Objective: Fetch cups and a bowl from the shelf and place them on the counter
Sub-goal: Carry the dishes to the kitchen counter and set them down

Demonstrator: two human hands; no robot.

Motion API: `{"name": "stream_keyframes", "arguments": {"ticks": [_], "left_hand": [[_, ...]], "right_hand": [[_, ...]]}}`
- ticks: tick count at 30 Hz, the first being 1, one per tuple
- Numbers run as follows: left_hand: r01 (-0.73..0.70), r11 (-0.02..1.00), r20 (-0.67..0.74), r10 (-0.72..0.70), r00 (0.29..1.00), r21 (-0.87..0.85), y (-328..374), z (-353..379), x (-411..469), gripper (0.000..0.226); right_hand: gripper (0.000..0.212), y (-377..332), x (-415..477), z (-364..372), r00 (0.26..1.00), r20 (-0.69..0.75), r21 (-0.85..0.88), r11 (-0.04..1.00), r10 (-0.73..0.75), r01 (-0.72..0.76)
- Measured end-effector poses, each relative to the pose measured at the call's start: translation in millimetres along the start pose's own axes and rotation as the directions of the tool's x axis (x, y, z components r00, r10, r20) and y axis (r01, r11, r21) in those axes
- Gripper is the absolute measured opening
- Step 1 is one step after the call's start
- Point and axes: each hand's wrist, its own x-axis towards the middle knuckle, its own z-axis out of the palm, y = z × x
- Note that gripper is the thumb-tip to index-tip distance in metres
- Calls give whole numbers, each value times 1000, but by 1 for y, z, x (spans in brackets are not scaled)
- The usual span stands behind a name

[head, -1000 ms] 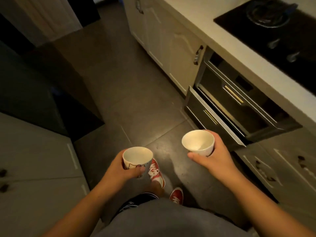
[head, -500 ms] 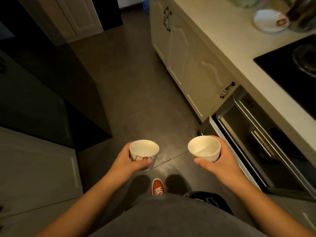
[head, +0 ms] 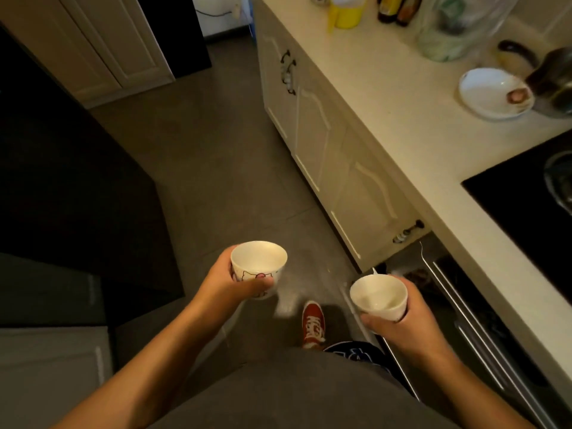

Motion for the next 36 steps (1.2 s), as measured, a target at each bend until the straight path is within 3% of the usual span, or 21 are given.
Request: {"name": "stream_keyframes", "arguments": {"ticks": [3, 11, 17, 22, 28, 36], "left_hand": [[-8, 999, -50, 11, 999, 50, 17, -6, 23, 62], [60, 997, -190, -67, 979, -42, 29, -67, 57, 60], [135, 989, -279, -144, 950, -53, 31, -133, 120, 60], [125, 992, -266, -123, 956, -8, 57, -191, 188, 61], [101, 995, -181, -99, 979, 4, 119, -227, 279, 66], [79, 997, -71, -78, 994, 17, 192, -213, 424, 67]], "right_hand": [[78, -28, 53, 0, 991, 111, -3, 997, -75, 75], [78, -128, 174, 54, 927, 289, -42, 964, -238, 261], [79, -181, 267, 132, 928, 294, -22, 969, -229, 247], [77, -217, 317, 167, 937, 262, -14, 970, -232, 244], [79, -243, 360, 162, 971, 176, -31, 986, -159, 167], [79, -247, 438, 132, 997, 64, -5, 999, -37, 38]]}}
